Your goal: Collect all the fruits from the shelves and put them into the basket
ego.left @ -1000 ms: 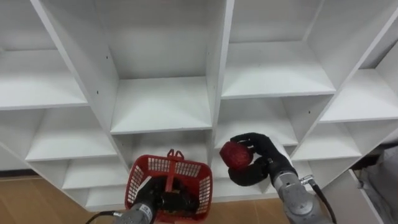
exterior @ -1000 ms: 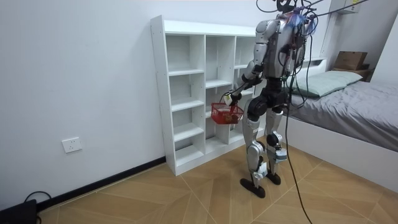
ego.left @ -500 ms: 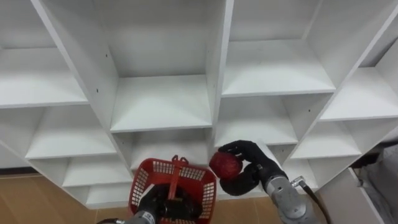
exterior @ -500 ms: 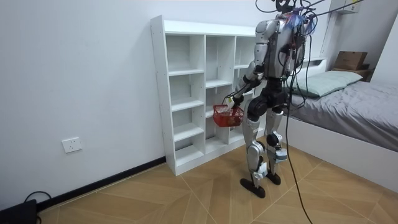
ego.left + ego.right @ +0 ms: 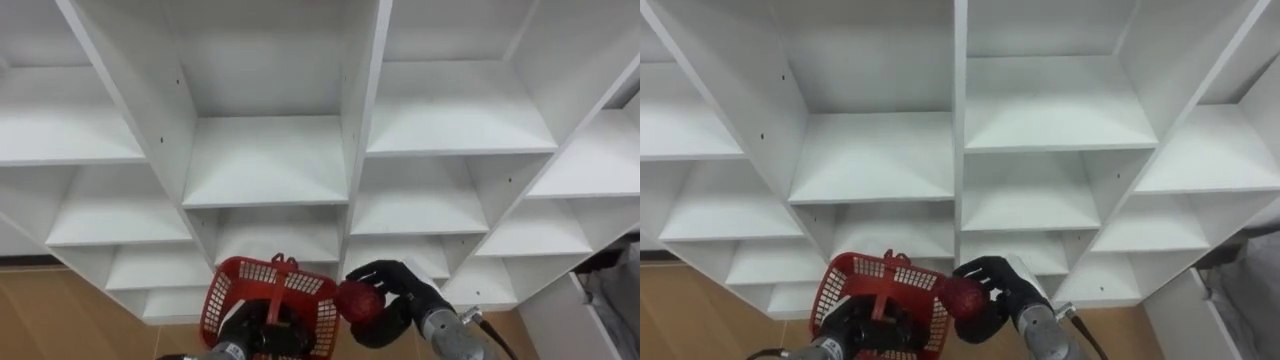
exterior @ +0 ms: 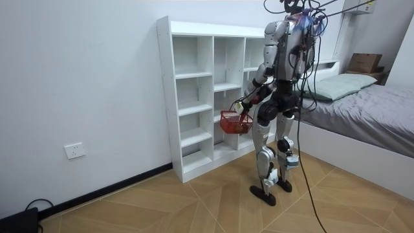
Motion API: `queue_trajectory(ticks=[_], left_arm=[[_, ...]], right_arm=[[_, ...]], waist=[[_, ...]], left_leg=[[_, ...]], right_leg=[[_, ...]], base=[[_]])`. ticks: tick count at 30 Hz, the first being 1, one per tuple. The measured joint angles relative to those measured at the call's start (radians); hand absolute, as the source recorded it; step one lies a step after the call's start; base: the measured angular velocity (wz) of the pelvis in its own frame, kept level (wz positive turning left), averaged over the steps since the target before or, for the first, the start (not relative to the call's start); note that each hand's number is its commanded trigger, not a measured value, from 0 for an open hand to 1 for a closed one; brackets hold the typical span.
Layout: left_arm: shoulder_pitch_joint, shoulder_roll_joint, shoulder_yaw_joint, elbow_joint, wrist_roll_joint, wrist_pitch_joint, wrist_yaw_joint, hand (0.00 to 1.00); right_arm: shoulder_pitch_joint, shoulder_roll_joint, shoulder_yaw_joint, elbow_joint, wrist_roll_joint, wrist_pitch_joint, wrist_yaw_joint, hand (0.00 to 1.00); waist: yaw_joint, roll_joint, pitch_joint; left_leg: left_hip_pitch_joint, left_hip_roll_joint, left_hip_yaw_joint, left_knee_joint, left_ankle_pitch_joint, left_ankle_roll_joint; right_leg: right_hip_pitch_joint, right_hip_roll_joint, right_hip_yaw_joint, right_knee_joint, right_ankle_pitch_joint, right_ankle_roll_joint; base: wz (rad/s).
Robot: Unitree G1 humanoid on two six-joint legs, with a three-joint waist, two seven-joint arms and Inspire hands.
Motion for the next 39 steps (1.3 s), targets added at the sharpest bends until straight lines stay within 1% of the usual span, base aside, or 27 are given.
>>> queue_trajectory(ticks=[2,5,8,11,18,25,28,31,34,39], left_arm=[[0.0,-0.001,0.0,0.0,0.0,0.0,-0.012,1.0],[0.0,-0.008,-0.003,0.0,0.001,0.0,-0.015,1.0],[0.001,-0.002,-0.022,-0.001,0.001,0.001,-0.02,1.0],[0.002,0.004,-0.021,-0.002,0.003,0.001,-0.038,1.0],[0.002,0.015,-0.021,-0.002,0.013,0.001,-0.058,1.0],[0.003,0.014,-0.021,-0.002,0.027,0.001,-0.058,1.0],[0.005,0.012,-0.021,-0.002,0.049,0.001,-0.058,1.0],[0.006,0.01,-0.022,-0.002,0.061,0.001,-0.058,1.0],[0.006,0.008,-0.022,-0.002,0.069,0.001,-0.06,1.0],[0.008,-0.001,-0.039,-0.002,0.086,0.001,-0.062,1.0]], right_arm=[[0.0,0.001,0.0,0.0,-0.001,0.0,0.0,1.0],[-0.005,0.004,0.002,0.025,0.011,0.0,0.0,1.0],[-0.019,0.004,0.005,0.071,0.016,0.003,0.0,1.0],[-0.022,0.005,0.005,0.081,0.01,0.018,0.0,1.0],[-0.042,0.013,0.004,0.115,0.01,0.021,0.0,1.0],[-0.042,0.018,0.005,0.116,0.009,0.021,-0.002,1.0],[-0.043,0.019,0.005,0.116,0.009,0.021,-0.011,1.0],[-0.044,0.02,0.004,0.126,0.009,0.02,-0.023,1.0],[-0.049,0.02,0.005,0.141,0.011,0.02,-0.023,1.0],[-0.059,0.027,0.006,0.159,0.011,0.02,-0.026,1.0]], waist=[[0.002,0.0,0.0],[0.017,-0.002,-0.0007],[0.021,-0.005,-0.0006],[0.022,-0.009,-0.0003],[0.022,-0.011,-0.0002],[0.021,-0.011,0.0],[0.021,-0.01,0.0002],[0.021,-0.009,0.003],[0.023,-0.009,0.0033],[0.022,-0.009,0.0032]], left_leg=[[-0.001,-0.001,0.0,0.001,0.0,0.0],[-0.004,-0.001,0.0,0.001,0.0,0.0],[-0.006,-0.002,-0.001,0.001,0.0,0.0],[-0.01,-0.003,-0.001,0.005,0.0,0.0],[-0.016,-0.004,-0.003,0.006,0.0,0.0],[-0.018,-0.005,-0.01,0.012,0.0,0.0],[-0.019,-0.005,-0.01,0.013,0.0,0.0],[-0.017,-0.006,-0.019,0.014,0.0,0.0],[-0.018,-0.006,-0.024,0.014,0.0,0.001],[-0.018,-0.007,-0.025,0.015,0.0,0.001]], right_leg=[[0.001,0.0,0.0,0.0,0.0,0.0],[0.002,-0.001,0.0,0.0,0.0,0.0],[0.001,-0.003,-0.006,-0.002,0.0,0.0],[-0.001,-0.004,-0.009,-0.004,-0.001,0.001],[-0.001,-0.005,-0.011,-0.005,-0.002,0.002],[0.001,-0.008,-0.021,-0.005,-0.002,0.003],[0.002,-0.008,-0.023,-0.004,-0.003,0.003],[0.013,-0.009,-0.032,-0.006,-0.003,0.003],[0.014,-0.009,-0.034,-0.007,-0.006,0.003],[0.016,-0.008,-0.038,-0.007,-0.007,0.003]], base=[[0.0],[0.0],[0.02],[0.03],[0.01],[0.04],[0.0],[0.09],[0.06],[0.01]])
